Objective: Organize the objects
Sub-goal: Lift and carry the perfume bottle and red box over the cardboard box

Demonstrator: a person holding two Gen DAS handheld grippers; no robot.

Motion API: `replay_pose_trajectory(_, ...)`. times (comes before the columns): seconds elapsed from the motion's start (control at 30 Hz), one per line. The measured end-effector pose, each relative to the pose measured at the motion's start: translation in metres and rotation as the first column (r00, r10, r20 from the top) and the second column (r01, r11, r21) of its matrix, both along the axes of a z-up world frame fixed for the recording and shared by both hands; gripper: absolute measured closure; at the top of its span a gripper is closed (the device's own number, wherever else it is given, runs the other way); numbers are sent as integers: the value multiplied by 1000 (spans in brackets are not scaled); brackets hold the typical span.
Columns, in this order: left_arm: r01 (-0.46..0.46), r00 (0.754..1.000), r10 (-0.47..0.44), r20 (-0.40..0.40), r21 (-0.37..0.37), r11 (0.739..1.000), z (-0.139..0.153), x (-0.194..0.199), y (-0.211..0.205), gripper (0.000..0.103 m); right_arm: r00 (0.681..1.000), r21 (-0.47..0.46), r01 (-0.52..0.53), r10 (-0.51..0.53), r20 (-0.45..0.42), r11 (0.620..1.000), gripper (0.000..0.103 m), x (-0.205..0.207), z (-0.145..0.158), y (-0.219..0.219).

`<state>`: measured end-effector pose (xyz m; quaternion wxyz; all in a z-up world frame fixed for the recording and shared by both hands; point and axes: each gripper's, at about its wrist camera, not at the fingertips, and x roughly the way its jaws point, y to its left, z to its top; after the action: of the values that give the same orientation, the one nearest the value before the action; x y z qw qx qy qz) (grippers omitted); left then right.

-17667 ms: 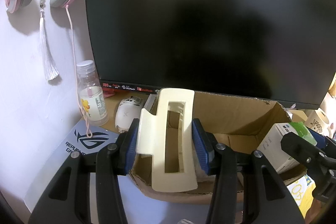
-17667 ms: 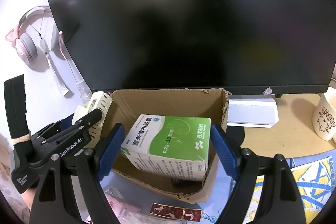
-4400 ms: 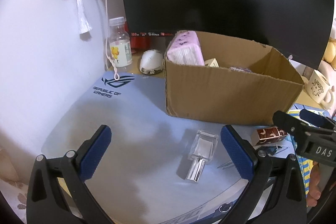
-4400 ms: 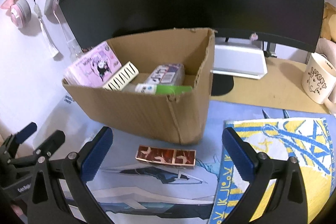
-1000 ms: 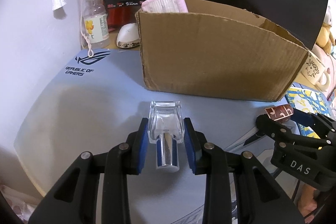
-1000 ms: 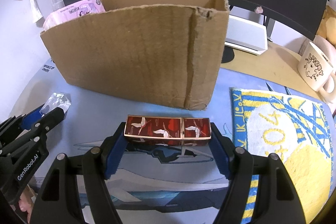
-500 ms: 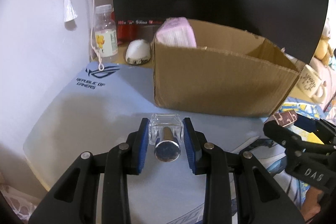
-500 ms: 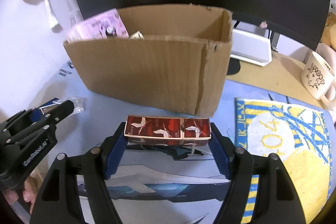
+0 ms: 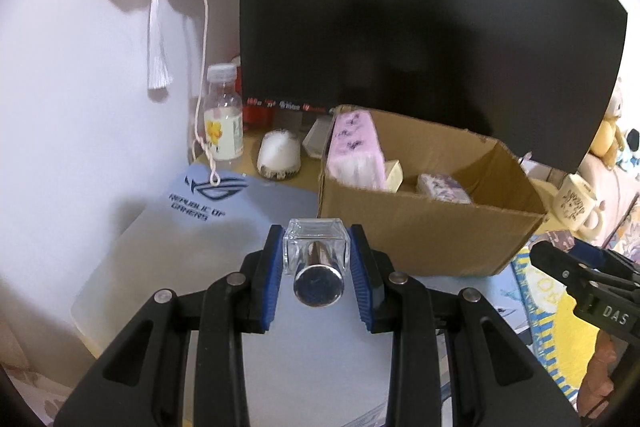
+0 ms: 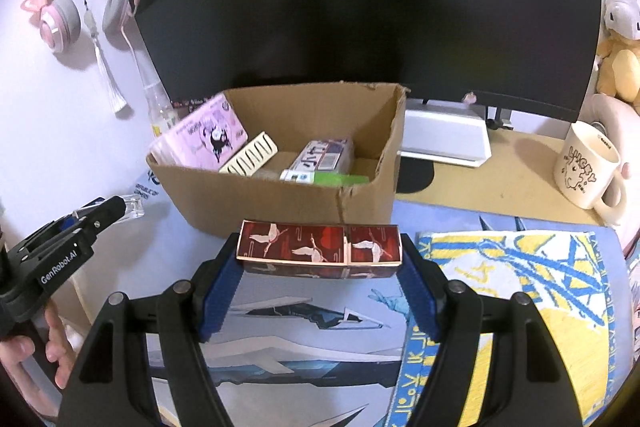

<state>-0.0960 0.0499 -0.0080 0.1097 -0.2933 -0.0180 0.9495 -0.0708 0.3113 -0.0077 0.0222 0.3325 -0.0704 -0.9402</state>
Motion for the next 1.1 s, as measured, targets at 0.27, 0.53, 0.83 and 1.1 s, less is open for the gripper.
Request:
replay_pose_trajectory(0.27,29,999,-30,-43,-6,1000,20,-4,11,73,999,-40,47,-48,-20,998,24,-8,17,14)
replay_pose_trajectory(0.53,29,996,-29,-82,-3,1000,35,-11,18,73,996,-83,68,-72,-46,994,24,-13,31,23)
replay_pose_trajectory(0.83,39,994,-41,-101,-17,999,36,-24,30,73,996,-96,74,-79,-47,993,24,-32,41,28)
replay_pose_trajectory(1.1,47,993,-51,-105,-44,998,32,-34,43,73,995,-118,63,-71,-70,991,24,-50,53,32)
